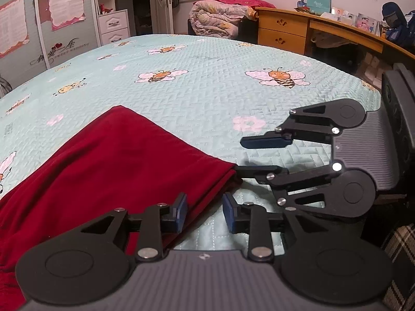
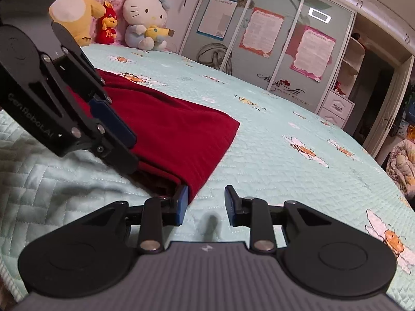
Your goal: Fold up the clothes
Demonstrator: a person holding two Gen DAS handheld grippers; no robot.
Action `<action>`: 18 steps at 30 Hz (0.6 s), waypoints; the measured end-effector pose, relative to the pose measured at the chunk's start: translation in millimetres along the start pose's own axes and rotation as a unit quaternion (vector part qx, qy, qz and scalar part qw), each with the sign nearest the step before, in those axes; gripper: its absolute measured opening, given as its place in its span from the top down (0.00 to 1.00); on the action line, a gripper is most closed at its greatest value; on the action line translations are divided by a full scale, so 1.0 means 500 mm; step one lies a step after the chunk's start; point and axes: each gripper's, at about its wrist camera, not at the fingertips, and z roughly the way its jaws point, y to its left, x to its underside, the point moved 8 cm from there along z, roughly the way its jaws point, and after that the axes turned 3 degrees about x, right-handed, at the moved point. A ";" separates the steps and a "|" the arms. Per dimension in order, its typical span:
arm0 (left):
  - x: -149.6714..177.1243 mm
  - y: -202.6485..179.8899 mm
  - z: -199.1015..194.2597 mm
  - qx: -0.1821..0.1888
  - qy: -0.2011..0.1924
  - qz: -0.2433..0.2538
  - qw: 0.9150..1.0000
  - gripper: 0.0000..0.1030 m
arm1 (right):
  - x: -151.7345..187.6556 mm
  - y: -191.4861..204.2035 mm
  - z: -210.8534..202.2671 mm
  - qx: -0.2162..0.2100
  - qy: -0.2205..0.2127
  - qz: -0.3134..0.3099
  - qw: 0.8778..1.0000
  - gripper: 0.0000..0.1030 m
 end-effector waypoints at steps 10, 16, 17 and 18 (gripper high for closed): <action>-0.015 0.011 -0.018 -0.002 -0.011 -0.016 1.000 0.65 | -0.013 0.023 0.009 0.002 -0.007 -0.029 1.000 1.00; -0.016 0.045 -0.030 -0.019 -0.015 -0.042 0.999 0.60 | -0.001 0.038 -0.033 -0.002 0.001 -0.003 1.000 1.00; -0.016 0.048 -0.031 -0.019 -0.015 -0.044 0.999 0.60 | 0.003 0.044 -0.033 -0.003 0.004 -0.007 1.000 1.00; -0.015 0.049 -0.032 -0.020 -0.015 -0.045 0.999 0.60 | 0.003 0.046 -0.030 -0.001 0.006 -0.009 1.000 1.00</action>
